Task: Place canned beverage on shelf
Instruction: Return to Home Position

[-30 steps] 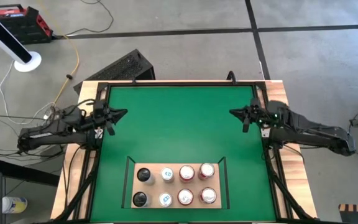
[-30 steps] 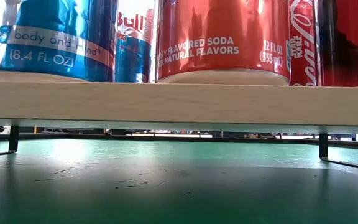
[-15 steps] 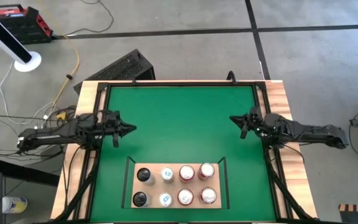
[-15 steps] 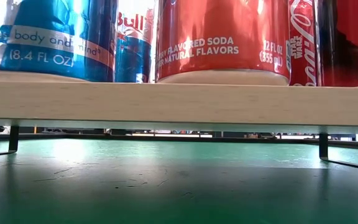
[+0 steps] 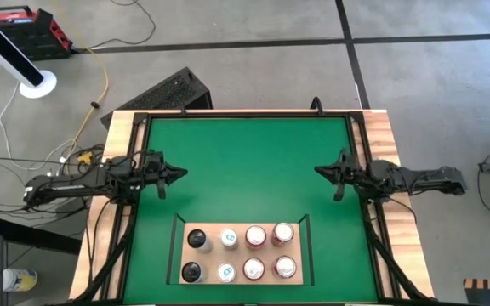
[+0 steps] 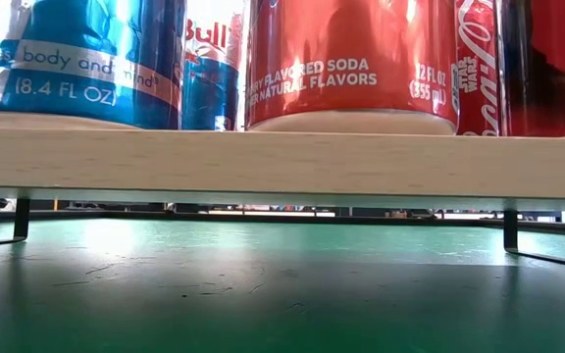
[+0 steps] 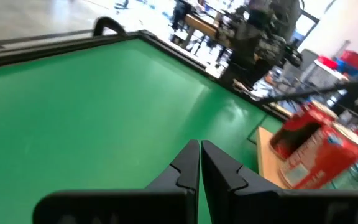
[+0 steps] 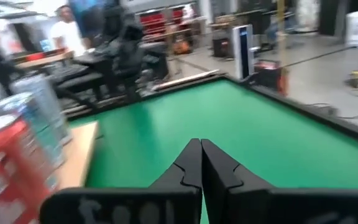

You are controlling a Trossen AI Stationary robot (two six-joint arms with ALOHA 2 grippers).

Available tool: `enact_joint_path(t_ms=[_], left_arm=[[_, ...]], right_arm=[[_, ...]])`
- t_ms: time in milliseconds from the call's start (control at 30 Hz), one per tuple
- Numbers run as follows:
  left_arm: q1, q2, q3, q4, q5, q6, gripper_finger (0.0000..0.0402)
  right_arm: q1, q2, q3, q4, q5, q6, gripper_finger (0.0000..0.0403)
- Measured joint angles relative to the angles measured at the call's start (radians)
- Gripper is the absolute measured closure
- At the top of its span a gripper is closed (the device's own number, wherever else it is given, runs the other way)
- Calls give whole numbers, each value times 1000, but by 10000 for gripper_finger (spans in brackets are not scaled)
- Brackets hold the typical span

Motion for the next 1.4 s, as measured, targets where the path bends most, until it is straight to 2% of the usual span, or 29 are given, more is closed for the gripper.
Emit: enact_joint_path(t_ms=[100, 167, 233, 367, 600, 1167, 1400], left_arm=[[-7, 0, 0, 5, -25, 17, 401], [-7, 0, 0, 3, -23, 53, 401], [-8, 1, 0, -2, -27, 70, 401], [-8, 1, 0, -52, -77, 66, 401], [-8, 2, 0, -151, -141, 66, 401], [-8, 3, 0, -388, -146, 66, 401], [-7, 3, 4, -412, -147, 66, 401]], right_arm=[[-1, -65, -50, 16, -83, 0, 375], [-4, -68, -67, 74, -150, -33, 375], [-10, -65, -75, 99, -170, -52, 379], [-11, -63, -72, 72, -132, -14, 379], [-8, -45, -72, 73, -126, -10, 345], [-8, -45, -72, 71, -125, -9, 341], [-8, -45, -72, 71, -124, -9, 340]])
